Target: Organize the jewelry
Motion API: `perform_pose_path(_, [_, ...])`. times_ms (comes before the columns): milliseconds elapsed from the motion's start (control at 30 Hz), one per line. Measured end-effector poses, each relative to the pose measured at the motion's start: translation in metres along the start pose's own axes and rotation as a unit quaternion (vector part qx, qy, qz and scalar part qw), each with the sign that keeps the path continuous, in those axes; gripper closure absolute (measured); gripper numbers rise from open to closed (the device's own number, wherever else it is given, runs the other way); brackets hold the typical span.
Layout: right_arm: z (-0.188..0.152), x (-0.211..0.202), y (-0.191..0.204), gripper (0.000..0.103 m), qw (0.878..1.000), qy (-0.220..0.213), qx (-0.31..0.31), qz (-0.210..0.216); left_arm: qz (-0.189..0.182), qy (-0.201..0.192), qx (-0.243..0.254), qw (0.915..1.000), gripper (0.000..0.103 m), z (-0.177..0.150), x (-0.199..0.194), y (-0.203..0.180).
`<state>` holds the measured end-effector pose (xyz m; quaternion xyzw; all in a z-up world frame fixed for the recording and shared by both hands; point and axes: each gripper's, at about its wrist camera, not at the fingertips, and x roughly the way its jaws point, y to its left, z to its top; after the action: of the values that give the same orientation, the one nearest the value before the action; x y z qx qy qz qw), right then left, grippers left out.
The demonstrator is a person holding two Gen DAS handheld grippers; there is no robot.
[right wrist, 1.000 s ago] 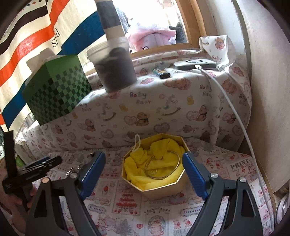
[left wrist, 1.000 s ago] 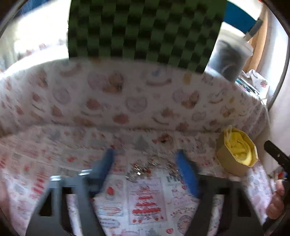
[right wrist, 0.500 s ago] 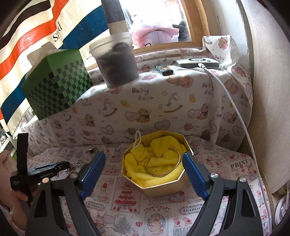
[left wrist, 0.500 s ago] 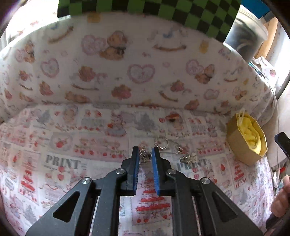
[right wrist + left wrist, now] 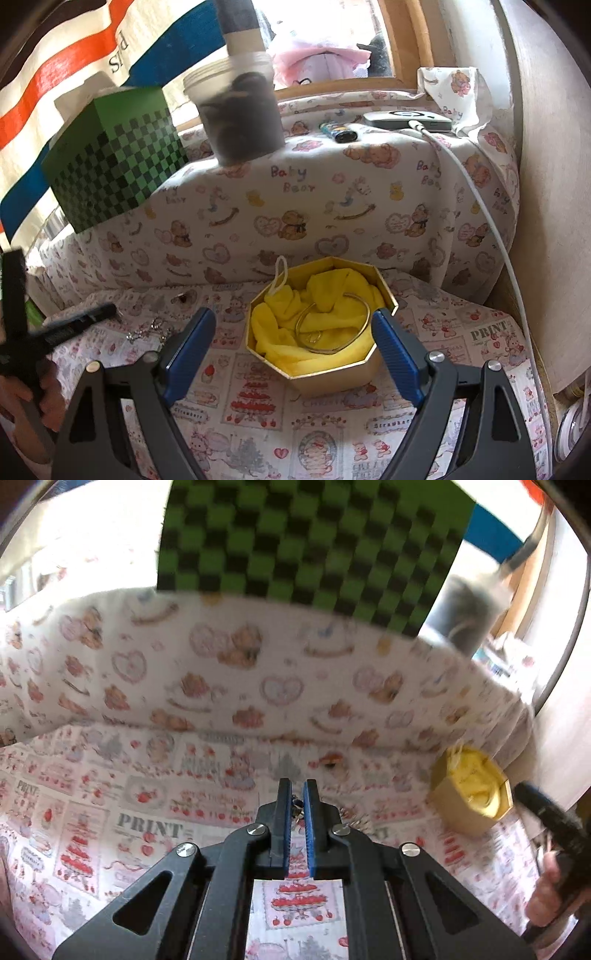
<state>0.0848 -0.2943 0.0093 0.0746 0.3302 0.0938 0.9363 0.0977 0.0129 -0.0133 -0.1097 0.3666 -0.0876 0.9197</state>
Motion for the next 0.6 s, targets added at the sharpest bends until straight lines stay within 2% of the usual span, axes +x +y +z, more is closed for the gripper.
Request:
perform_pose_path(167, [-0.002,-0.004,0.020,0.020,0.999,0.020,-0.015,0.041,-0.019,-0.008,-0.026,0.9995,0.098,0.005,-0.011,0.014])
perform_pose_path(233, [-0.002,0.001,0.032,0.029,0.997,0.038,-0.021,0.062,-0.024,0.002,-0.042,0.9988,0.098,0.007,-0.010,0.024])
perform_pose_path(300, [-0.002,0.014,0.051,0.048,0.994,0.069,-0.032,0.078,-0.019,0.008,-0.055,0.9982,0.098,0.007,-0.008,0.033])
perform_pose_path(400, [-0.004,0.033,0.080,0.069,0.988,0.113,-0.061,0.083,0.037,0.007,-0.044,0.9983,0.098,0.007,-0.007,0.040])
perform_pose_path(467, [-0.004,0.048,0.101,0.072,0.984,0.131,-0.087,0.082,0.087,-0.003,-0.024,0.9959,0.098,0.006,-0.006,0.040])
perform_pose_path(533, [-0.004,0.060,0.118,0.074,0.982,0.141,-0.105,0.075,0.099,-0.001,-0.033,0.9945,0.098,0.005,-0.005,0.047])
perform_pose_path(600, [-0.005,0.074,0.134,0.079,0.978,0.156,-0.121,0.072,0.090,0.003,-0.053,0.9945,0.098,0.006,-0.005,0.055])
